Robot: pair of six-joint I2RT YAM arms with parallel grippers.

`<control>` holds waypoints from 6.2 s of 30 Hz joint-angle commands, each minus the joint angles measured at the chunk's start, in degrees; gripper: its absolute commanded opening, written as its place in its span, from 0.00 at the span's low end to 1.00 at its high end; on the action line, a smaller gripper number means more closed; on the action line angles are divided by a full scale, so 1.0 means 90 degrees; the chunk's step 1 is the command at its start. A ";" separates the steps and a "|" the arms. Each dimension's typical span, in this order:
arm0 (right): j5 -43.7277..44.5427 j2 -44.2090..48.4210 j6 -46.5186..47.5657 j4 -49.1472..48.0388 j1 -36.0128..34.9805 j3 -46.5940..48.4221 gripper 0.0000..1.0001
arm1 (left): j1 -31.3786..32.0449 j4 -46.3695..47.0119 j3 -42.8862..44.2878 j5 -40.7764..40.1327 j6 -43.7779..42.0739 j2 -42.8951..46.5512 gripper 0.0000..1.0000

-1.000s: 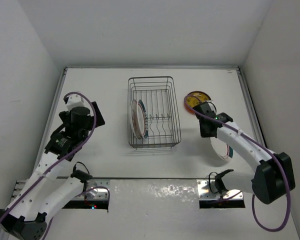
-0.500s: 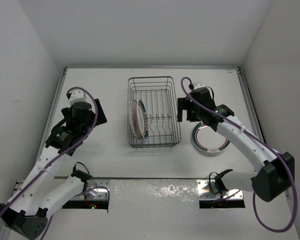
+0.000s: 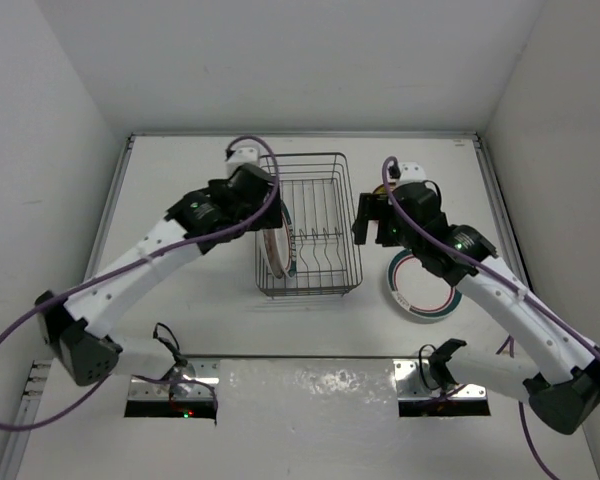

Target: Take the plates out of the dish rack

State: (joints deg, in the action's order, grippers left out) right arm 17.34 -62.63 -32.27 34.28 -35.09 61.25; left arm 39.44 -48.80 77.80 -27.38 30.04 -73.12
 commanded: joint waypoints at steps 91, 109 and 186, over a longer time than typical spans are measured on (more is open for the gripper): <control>-0.1334 0.1898 -0.1258 -0.3917 0.1301 -0.1493 0.91 | 0.0608 0.2541 0.1512 0.0951 -0.0164 0.0927 0.00; -0.2338 0.1460 -0.0985 -0.3497 0.1321 -0.0839 0.10 | 0.0579 0.4034 0.0322 0.2622 0.0138 0.0859 0.02; -0.0267 0.0972 0.1036 0.1698 0.2698 -0.0332 0.99 | 0.0666 -0.0496 0.1218 -0.1440 -0.0321 -0.2568 0.31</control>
State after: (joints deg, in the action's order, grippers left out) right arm 19.68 -54.26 -28.18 45.15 -11.00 55.40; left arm 44.95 -50.09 85.56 -36.67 25.41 -94.63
